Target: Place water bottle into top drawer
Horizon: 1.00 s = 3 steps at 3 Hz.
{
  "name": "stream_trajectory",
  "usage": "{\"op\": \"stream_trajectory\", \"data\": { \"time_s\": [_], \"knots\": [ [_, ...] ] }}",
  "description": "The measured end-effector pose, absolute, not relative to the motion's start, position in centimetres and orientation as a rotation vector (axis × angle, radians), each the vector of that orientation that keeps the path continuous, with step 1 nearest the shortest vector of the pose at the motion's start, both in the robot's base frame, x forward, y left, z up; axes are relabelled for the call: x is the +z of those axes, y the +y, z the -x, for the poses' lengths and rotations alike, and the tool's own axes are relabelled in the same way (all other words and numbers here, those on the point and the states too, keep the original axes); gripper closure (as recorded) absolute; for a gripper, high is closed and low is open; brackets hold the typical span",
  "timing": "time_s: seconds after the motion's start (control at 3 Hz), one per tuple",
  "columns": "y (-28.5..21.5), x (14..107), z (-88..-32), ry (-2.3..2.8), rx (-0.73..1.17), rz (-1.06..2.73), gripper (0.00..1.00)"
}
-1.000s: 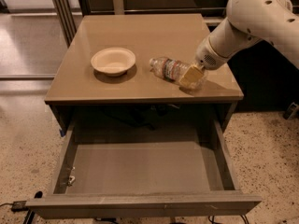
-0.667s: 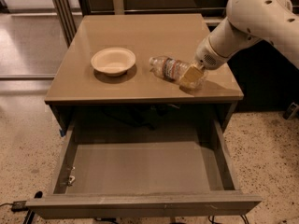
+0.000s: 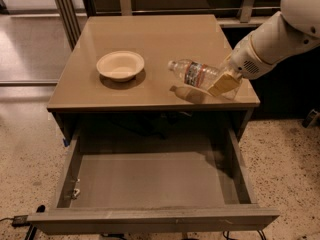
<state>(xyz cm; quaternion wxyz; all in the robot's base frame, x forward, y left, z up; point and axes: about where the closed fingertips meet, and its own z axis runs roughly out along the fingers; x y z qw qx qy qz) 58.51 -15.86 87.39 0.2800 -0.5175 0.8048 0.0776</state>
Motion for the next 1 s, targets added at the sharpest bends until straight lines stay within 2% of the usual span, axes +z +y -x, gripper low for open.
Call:
{"op": "stream_trajectory", "data": {
  "time_s": [1.0],
  "knots": [
    [-18.5,91.2,-46.4,2.198,0.158,1.290,1.00]
  ]
}}
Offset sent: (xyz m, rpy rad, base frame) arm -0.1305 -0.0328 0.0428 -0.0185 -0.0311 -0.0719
